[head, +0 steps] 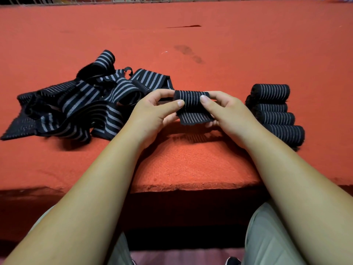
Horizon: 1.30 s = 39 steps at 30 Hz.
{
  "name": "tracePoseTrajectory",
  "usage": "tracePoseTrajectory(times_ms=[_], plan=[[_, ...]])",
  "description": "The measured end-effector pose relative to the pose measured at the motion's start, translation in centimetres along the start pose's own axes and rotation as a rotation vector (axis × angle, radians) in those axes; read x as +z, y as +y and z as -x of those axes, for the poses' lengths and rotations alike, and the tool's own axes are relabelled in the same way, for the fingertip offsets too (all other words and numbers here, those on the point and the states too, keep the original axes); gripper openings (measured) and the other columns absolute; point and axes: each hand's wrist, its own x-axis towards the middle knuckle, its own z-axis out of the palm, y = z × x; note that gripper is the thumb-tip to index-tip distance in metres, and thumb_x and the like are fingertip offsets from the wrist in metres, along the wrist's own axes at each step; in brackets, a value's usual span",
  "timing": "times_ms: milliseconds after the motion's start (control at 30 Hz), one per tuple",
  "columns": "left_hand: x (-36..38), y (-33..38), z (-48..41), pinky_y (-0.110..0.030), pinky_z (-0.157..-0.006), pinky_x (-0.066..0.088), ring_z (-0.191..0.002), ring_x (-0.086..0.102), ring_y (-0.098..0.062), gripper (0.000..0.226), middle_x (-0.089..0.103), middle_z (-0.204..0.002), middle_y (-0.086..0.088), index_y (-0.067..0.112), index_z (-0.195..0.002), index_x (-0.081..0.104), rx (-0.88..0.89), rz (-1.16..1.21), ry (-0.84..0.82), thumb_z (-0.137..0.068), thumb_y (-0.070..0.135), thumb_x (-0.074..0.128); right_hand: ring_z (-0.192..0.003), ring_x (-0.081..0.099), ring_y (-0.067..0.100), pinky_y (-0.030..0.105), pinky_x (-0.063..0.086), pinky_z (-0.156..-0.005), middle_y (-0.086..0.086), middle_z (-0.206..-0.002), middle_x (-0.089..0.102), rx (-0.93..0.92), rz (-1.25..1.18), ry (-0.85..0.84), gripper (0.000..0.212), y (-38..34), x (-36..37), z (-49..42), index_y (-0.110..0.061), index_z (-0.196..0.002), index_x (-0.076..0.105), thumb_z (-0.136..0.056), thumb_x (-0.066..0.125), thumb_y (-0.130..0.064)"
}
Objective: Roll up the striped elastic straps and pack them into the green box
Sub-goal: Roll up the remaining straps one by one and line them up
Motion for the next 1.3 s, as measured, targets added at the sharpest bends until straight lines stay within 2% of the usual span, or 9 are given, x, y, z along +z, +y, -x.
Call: tracePoseTrajectory(times_ms=[133,300,500,667,767,867,1000,1167,1300], plan=[[-0.2,-0.2,-0.1,-0.051,-0.105,0.06,-0.119,0.075,-0.036,0.037,0.072,-0.129,-0.029,0.003,-0.129,0.069,0.004,-0.018,-0.02,-0.093,-0.001,0.08,-0.084,0.068,0.029,0.046,0.058,-0.076,0.011,-0.097,0.075,0.011,-0.037,-0.016,0.026,0.0,0.0,0.1,-0.018,-0.131,0.069,-0.109,0.062,-0.03],[-0.3,-0.3,0.0,-0.043,-0.1,0.062,-0.12,0.074,-0.036,0.034,0.072,-0.128,-0.029,0.009,-0.125,0.072,0.012,-0.06,-0.003,-0.093,0.0,0.08,-0.081,0.068,0.03,0.047,0.057,-0.075,0.025,-0.104,0.076,-0.011,-0.01,-0.029,0.023,0.3,0.0,0.0,-0.026,-0.132,0.064,-0.109,0.062,-0.031],[-0.1,-0.4,0.0,-0.046,-0.106,0.059,-0.117,0.076,-0.035,0.036,0.076,-0.124,-0.025,0.002,-0.132,0.07,-0.01,-0.041,-0.007,-0.096,0.001,0.076,-0.069,0.065,0.022,0.038,0.053,-0.066,0.009,-0.093,0.078,-0.064,0.097,-0.005,0.023,0.7,0.0,-0.3,-0.037,-0.13,0.058,-0.108,0.062,-0.03],[-0.1,-0.4,-0.1,-0.05,-0.108,0.058,-0.121,0.074,-0.031,0.038,0.074,-0.129,-0.022,0.007,-0.132,0.071,0.002,-0.029,-0.017,-0.096,0.003,0.079,-0.069,0.062,0.014,0.032,0.051,-0.063,0.001,-0.1,0.08,-0.069,0.13,-0.041,0.03,0.6,-0.2,-0.1,-0.047,-0.127,0.056,-0.106,0.066,-0.029],[-0.5,-0.4,-0.3,-0.05,-0.109,0.057,-0.123,0.073,-0.034,0.041,0.073,-0.13,-0.025,0.013,-0.131,0.073,0.014,-0.038,-0.038,-0.093,-0.001,0.079,-0.068,0.063,0.008,0.026,0.049,-0.061,-0.011,-0.087,0.077,-0.041,0.109,-0.027,0.028,0.2,-0.4,-0.1,-0.04,-0.13,0.059,-0.103,0.069,-0.041],[-0.6,-0.5,-0.4,-0.047,-0.111,0.056,-0.125,0.072,-0.031,0.044,0.075,-0.128,-0.021,0.016,-0.131,0.073,0.004,-0.05,-0.061,-0.091,0.0,0.08,-0.062,0.059,0.001,0.02,0.048,-0.061,-0.016,-0.081,0.073,-0.057,0.121,0.027,0.027,0.0,-0.7,-0.1,-0.032,-0.129,0.064,-0.104,0.069,-0.039],[0.1,-0.4,0.0,-0.042,-0.107,0.059,-0.121,0.075,-0.025,0.037,0.076,-0.129,-0.016,0.013,-0.132,0.073,0.0,-0.086,-0.04,-0.095,0.007,0.08,-0.07,0.064,-0.001,0.03,0.052,-0.077,-0.008,-0.097,0.077,-0.089,0.141,0.049,0.024,0.2,-0.6,-0.1,-0.033,-0.125,0.064,-0.103,0.071,-0.028],[0.5,-0.1,0.6,-0.042,-0.106,0.06,-0.12,0.075,-0.023,0.038,0.077,-0.128,-0.013,0.01,-0.133,0.074,0.024,-0.107,0.019,-0.096,0.011,0.081,-0.087,0.071,0.012,0.051,0.057,-0.096,-0.008,-0.112,0.077,-0.123,0.177,0.044,0.028,-0.1,-0.9,0.4,-0.038,-0.121,0.064,-0.096,0.075,-0.03],[1.9,0.4,1.4,-0.042,-0.11,0.057,-0.12,0.075,-0.022,0.032,0.08,-0.123,-0.009,0.01,-0.128,0.076,0.043,-0.082,0.019,-0.097,0.005,0.078,-0.09,0.073,0.018,0.041,0.059,-0.096,-0.019,-0.117,0.073,-0.144,0.229,0.093,0.031,-1.1,-1.9,1.6,-0.043,-0.124,0.067,-0.096,0.077,-0.032]])
